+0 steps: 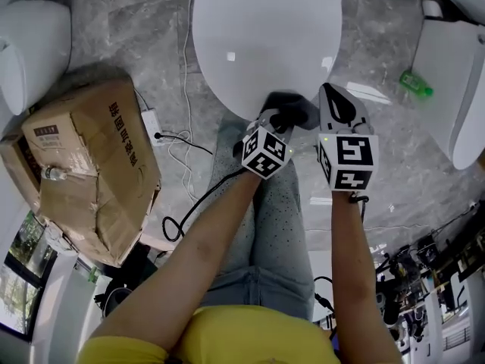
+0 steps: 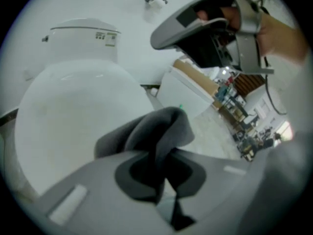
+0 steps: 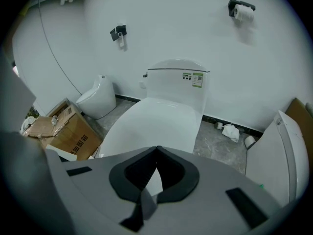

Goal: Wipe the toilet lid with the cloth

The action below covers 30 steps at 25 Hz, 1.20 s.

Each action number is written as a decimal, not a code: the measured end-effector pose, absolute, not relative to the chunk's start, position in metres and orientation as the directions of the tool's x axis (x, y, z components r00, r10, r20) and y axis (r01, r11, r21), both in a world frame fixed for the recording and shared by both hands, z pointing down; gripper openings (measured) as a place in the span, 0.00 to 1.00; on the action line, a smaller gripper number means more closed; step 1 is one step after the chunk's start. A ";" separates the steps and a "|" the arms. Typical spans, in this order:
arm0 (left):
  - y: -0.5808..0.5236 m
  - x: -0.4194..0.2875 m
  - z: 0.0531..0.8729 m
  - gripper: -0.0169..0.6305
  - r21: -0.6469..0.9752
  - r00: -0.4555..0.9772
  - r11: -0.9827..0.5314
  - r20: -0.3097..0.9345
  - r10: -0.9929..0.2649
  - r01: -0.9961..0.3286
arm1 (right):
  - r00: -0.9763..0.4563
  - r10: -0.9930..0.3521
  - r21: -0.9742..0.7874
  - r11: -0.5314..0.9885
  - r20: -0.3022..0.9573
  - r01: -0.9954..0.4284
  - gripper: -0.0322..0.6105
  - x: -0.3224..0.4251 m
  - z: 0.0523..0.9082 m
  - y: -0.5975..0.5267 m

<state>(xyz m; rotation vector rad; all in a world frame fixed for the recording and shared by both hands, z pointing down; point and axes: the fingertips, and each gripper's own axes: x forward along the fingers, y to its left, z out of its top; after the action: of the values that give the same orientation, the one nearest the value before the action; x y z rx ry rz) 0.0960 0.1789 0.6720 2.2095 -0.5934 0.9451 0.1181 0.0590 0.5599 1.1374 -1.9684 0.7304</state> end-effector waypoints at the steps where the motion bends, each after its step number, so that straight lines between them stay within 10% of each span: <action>1: 0.183 0.082 0.672 0.05 0.389 0.630 -0.679 0.763 -0.142 -0.623 | -0.342 -0.469 -0.113 0.449 0.815 -0.886 0.07 0.116 0.559 0.058; 11: 0.191 -0.043 0.676 0.05 0.324 0.445 -0.520 0.887 -0.124 -0.791 | -0.396 -0.466 -0.141 0.490 0.791 -0.860 0.07 0.080 0.541 0.049; 30: 0.084 -0.037 0.582 0.05 0.263 0.399 -0.375 0.847 -0.352 -0.889 | -0.411 -0.485 -0.146 0.494 0.772 -0.857 0.07 0.081 0.489 0.049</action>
<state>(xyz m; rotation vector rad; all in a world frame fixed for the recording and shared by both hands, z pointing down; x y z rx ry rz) -0.0367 0.0839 0.5819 1.9144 -1.0623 0.9172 0.0810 0.0487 0.4894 1.0990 -2.0666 0.7109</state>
